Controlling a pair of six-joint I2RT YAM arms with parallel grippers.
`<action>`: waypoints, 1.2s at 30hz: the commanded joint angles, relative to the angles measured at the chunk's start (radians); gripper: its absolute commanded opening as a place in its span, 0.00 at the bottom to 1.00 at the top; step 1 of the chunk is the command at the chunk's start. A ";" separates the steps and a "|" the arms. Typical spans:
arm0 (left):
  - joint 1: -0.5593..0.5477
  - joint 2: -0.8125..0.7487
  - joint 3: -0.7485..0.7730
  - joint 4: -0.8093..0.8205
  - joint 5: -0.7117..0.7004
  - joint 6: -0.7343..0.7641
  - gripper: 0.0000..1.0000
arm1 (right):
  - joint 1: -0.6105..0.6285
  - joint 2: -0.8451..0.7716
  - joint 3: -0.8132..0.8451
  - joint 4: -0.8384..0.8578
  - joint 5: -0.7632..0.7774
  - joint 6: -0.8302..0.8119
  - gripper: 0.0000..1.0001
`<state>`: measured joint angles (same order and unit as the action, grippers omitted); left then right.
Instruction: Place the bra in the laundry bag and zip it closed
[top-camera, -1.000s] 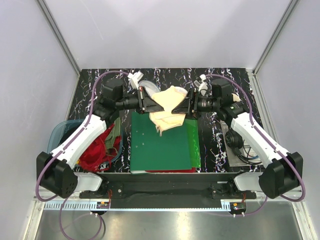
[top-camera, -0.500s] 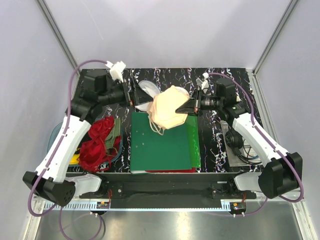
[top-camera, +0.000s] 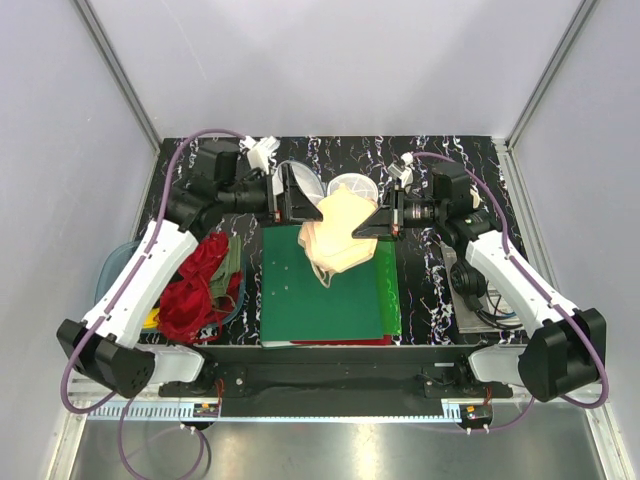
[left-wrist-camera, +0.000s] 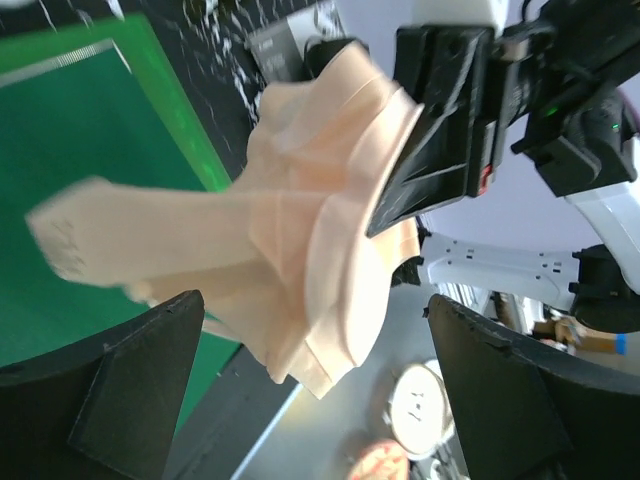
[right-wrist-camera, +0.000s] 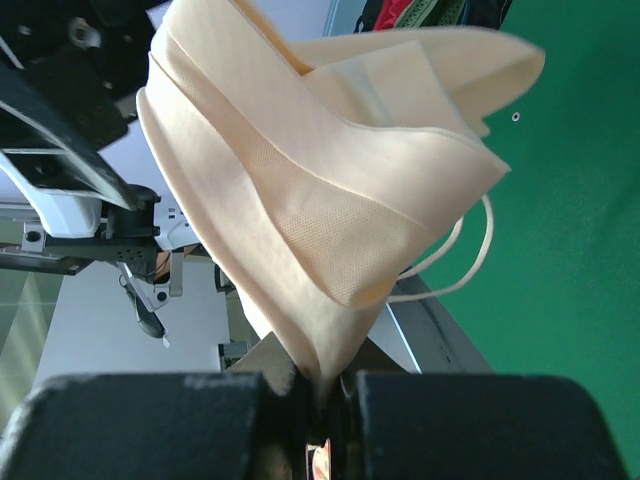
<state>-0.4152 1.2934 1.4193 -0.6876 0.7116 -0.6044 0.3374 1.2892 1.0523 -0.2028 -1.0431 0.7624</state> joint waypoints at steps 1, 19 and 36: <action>-0.034 -0.003 -0.045 0.112 0.066 -0.092 0.99 | -0.005 -0.033 0.025 0.046 -0.061 -0.017 0.00; -0.122 0.093 -0.195 0.655 0.258 -0.466 0.38 | -0.003 0.050 0.049 0.194 -0.089 0.072 0.00; -0.004 0.015 -0.091 0.349 -0.022 -0.291 0.00 | -0.051 -0.025 0.024 0.032 0.161 0.207 1.00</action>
<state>-0.4145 1.3701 1.2606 -0.3138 0.8101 -0.9287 0.3000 1.3052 1.0340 -0.1272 -1.0073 0.8928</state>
